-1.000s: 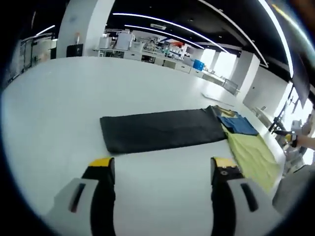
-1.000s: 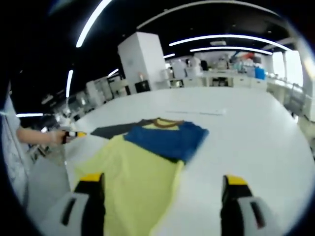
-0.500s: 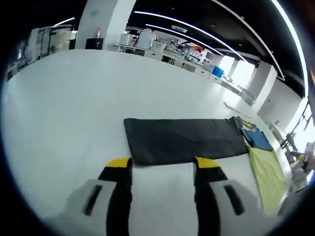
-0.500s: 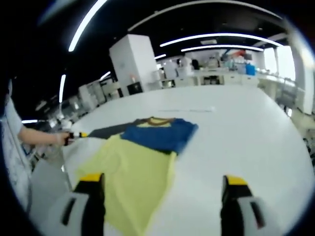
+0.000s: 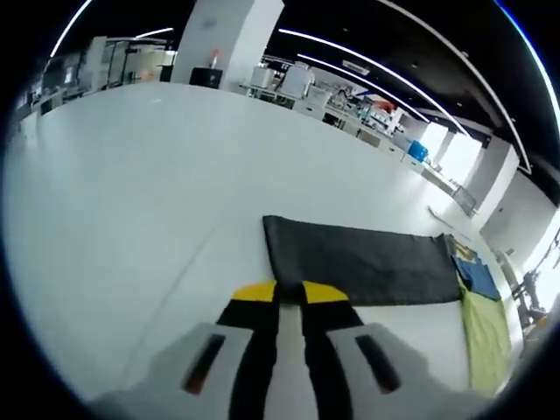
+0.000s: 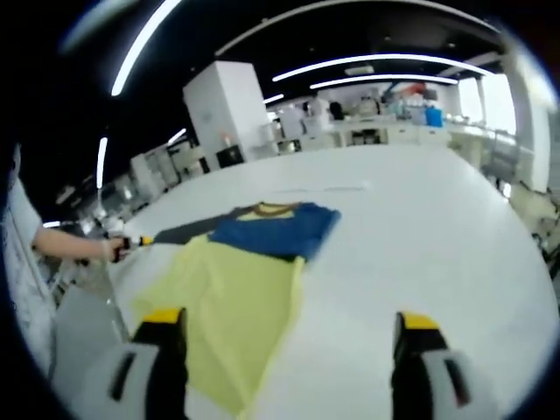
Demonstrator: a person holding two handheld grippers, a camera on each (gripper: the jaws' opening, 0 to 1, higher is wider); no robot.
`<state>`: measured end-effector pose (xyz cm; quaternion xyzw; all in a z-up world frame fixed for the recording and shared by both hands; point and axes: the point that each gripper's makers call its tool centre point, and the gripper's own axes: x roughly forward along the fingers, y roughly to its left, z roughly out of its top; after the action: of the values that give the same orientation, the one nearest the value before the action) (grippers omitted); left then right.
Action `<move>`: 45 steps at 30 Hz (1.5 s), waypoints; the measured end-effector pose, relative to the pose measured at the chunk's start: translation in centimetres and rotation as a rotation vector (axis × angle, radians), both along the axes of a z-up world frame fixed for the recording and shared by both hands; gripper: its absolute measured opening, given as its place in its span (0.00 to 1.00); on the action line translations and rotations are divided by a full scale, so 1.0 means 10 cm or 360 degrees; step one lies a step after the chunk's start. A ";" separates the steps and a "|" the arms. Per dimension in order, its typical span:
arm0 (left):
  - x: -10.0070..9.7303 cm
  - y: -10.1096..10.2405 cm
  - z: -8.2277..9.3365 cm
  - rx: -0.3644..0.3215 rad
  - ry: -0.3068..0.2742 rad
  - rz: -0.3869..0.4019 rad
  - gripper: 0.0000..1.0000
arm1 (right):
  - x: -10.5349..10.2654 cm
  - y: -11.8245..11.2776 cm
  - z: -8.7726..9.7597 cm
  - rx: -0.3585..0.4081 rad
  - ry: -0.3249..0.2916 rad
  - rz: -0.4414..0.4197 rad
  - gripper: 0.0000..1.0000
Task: Fold the garment on the visible template until the final outline fits inside the template.
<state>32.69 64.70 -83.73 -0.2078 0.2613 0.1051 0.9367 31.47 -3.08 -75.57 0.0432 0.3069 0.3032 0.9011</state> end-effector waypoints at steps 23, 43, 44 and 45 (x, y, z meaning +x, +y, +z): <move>0.52 -0.87 0.74 -0.0421 -0.0337 -0.0377 0.00 | 0.06 0.07 0.02 0.0017 -0.0048 0.0054 0.97; 1.07 -2.36 1.11 -0.0612 -0.0388 -0.0731 0.00 | -0.04 -0.12 0.03 0.0059 -0.0067 -0.0038 0.96; 1.08 -2.40 1.13 -0.0616 -0.0393 -0.0740 0.00 | -0.05 -0.12 0.02 0.0057 -0.0065 -0.0042 0.96; 1.11 -2.47 1.15 -0.0630 -0.0398 -0.0753 0.00 | -0.05 -0.13 0.02 0.0052 -0.0064 -0.0042 0.96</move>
<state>43.76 39.99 -72.19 -0.3307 0.2006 -0.1946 0.9014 30.96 -4.36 -75.39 0.0560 0.2833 0.2971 0.9101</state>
